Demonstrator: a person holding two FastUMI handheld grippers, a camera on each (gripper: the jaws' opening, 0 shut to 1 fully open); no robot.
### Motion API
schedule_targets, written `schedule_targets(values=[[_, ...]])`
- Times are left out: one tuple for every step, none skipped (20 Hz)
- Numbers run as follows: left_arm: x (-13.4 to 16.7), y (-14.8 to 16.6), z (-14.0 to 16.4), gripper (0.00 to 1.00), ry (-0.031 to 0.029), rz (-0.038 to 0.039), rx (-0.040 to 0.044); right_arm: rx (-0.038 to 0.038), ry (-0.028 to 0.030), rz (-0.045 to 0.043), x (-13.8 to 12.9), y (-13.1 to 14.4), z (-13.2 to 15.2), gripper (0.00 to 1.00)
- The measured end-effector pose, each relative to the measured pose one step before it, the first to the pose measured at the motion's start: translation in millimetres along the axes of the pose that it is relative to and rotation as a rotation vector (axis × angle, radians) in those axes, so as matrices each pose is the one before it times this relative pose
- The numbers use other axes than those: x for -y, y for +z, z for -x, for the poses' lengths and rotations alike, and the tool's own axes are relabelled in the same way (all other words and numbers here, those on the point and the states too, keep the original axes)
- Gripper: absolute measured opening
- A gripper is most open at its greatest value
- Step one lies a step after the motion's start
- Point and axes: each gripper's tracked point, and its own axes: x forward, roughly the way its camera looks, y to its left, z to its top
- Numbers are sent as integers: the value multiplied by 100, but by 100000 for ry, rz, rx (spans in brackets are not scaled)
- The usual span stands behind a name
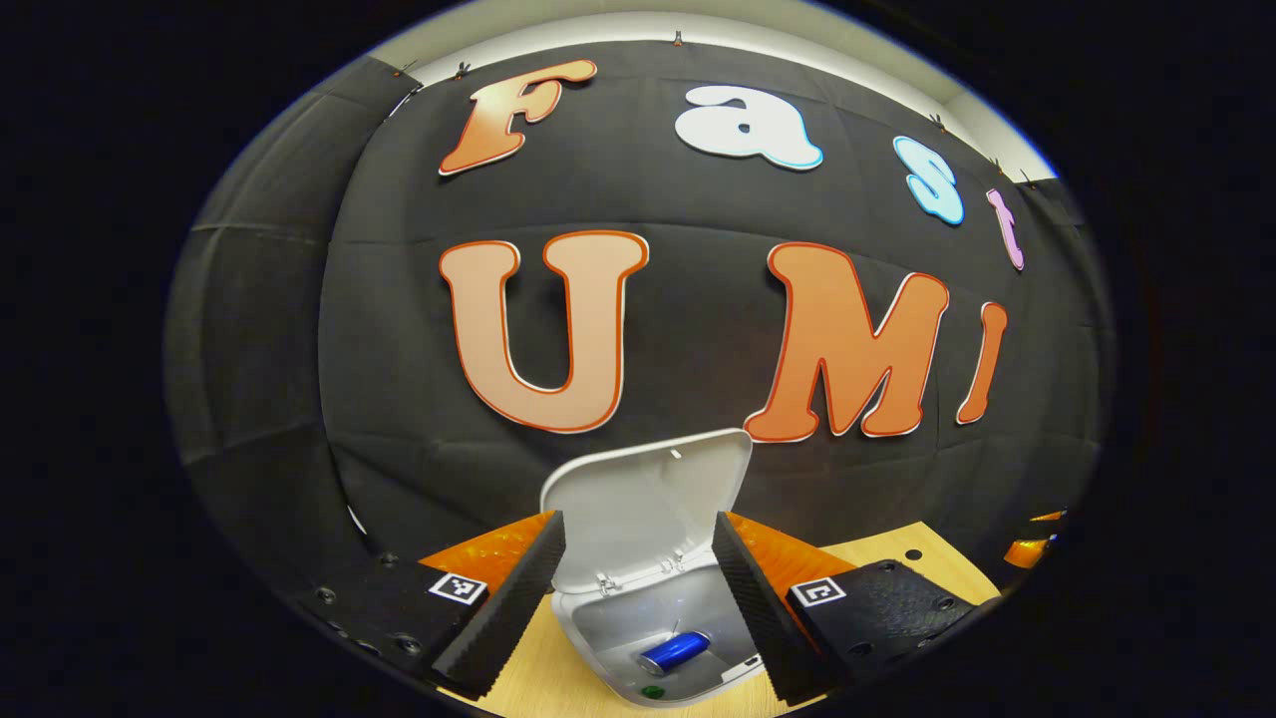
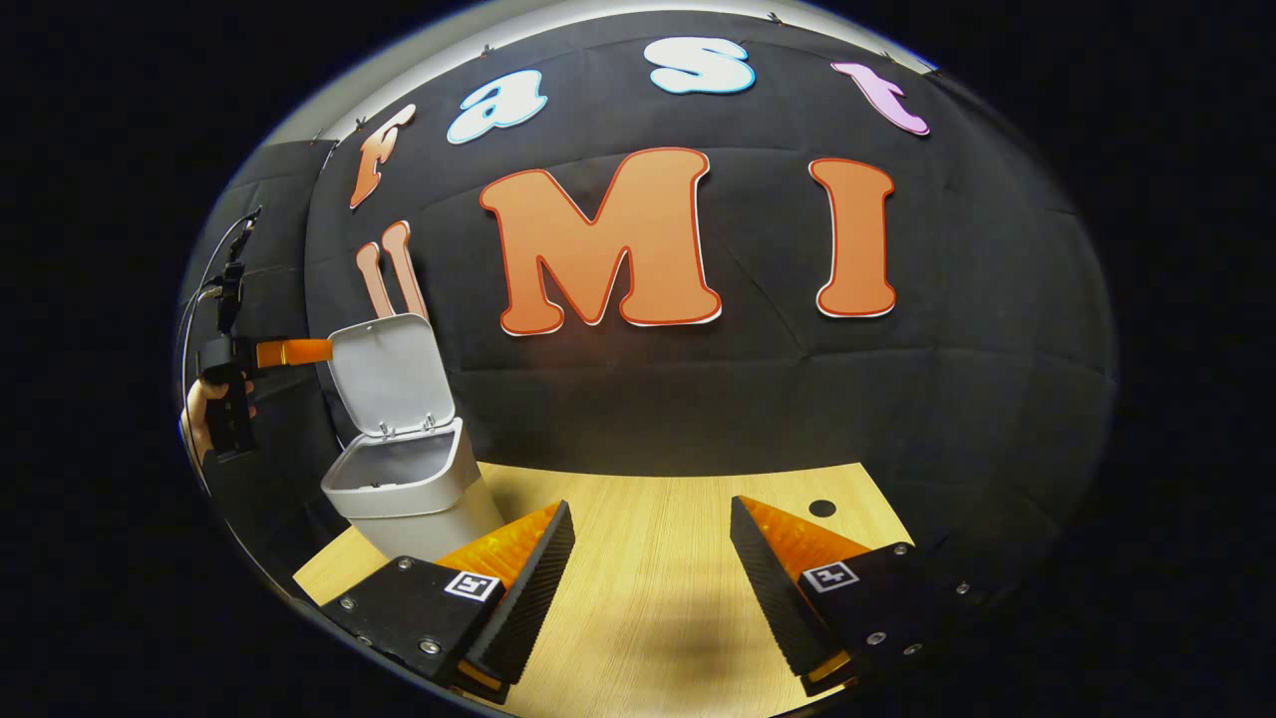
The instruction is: Press the lid of the desktop garbage bin to open it, pick up the crumpled paper on the desktop and throw it into the bin, then pick up the pop can on the desktop and drop it into the bin, and finally close the garbage bin lid.
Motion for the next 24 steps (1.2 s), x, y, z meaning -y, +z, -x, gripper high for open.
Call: schedule_targets(values=[[-186,640,-102,94,4,-1010,-323,70,259,-527,-76,126,-17,94],[-85,600,-266,94,-686,-1329,-745,134,149,-359,40,72,-48,94],[-276,137,-355,94,165,-1212,-2128,55,41,-296,0,36,15,94],[-309,588,-334,94,-357,-173,-700,-85,71,-226,-67,87,114,94],[-30,652,-354,95,-947,1316,-254,71,346,201,-96,73,147,94],[-425,-76,17,94,-602,1630,-441,14,-136,652,-2,-88,83,94],[-267,666,-336,94,-916,1697,-821,-6,-292,945,81,65,52,94],[-448,588,-376,94,-72,1188,-608,-34,-355,532,257,-30,176,94],[-564,911,-480,94,51,-741,121,45,-190,-18,127,188,78,94],[-786,861,-594,94,1458,-1794,-24,55,-338,-260,226,-44,91,94],[-711,882,-643,94,1039,-2313,-443,-45,-484,-272,218,24,-4,94],[-595,772,-545,94,946,-1856,-354,-196,-497,-273,231,17,27,94],[-403,764,-654,94,44,-1172,-981,-244,-275,-198,117,-49,50,95],[-85,475,-705,94,-1015,-176,-1021,-75,-283,-127,183,-89,-142,94],[-97,330,-693,95,-1111,147,-1947,-403,-118,-63,94,-142,-11,94],[70,29,-805,94,-1493,-394,-2192,-201,-200,-47,3,-32,17,94],[76,71,-892,94,-1308,-1023,-1954,-530,-80,-110,-12,-148,-59,94],[80,-225,-712,95,-1528,-1773,-2778,-476,56,-184,117,-232,-69,94],[-65,-294,-601,95,-358,-2050,-2944,-451,-4,-182,-87,-136,-9,94],[-175,-232,-621,95,-326,-2216,-2590,-475,-133,14,172,-272,25,94],[164,-549,-606,95,-825,-1766,-2678,-532,-196,-48,51,-222,-97,94],[42,-508,-387,95,40,-1230,-2637,-577,-81,-294,48,-228,-43,94],[62,181,-624,95,-547,181,-1459,-617,236,-661,-48,-218,-42,94],[229,-268,-325,94,-920,1098,-1042,-549,345,-972,10,-175,-32,94]])
